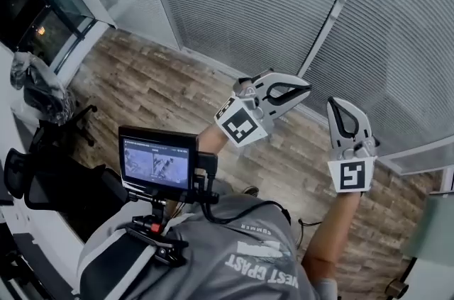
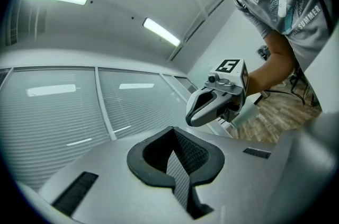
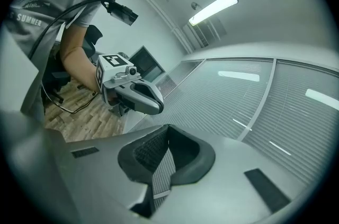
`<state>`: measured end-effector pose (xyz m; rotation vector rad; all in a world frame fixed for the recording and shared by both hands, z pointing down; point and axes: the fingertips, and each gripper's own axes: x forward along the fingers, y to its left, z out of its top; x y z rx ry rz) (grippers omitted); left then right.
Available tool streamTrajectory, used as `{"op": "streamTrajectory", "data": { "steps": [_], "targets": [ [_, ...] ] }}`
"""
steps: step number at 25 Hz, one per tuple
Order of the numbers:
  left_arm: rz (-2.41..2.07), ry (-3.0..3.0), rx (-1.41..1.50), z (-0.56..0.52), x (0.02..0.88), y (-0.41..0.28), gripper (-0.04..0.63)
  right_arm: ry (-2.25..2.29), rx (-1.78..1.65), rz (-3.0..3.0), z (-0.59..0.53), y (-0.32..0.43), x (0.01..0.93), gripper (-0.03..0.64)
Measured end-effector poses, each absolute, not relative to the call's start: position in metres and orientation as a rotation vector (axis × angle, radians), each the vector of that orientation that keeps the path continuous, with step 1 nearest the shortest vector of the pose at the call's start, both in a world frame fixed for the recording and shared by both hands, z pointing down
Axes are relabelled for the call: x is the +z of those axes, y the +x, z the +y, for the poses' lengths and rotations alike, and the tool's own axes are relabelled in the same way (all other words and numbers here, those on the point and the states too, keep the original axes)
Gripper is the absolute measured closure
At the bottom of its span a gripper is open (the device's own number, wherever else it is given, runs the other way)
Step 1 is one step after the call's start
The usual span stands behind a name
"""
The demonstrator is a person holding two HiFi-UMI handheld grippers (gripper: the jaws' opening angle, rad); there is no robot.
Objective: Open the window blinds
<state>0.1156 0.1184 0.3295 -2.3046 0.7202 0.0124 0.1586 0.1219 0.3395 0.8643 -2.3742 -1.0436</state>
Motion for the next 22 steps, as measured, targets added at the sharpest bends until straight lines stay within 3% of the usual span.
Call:
{"op": "streamTrajectory", "data": {
  "steps": [10, 22],
  "targets": [
    [0.707, -2.329, -0.015, 0.018, 0.337, 0.113, 0.595, 0.875, -1.002, -2.380, 0.024, 0.158, 0.348, 0.615],
    [0.578, -2.310, 0.064, -0.177, 0.320, 0.045, 0.595, 1.016, -0.967, -2.282, -0.167, 0.094, 0.337, 0.615]
  ]
}}
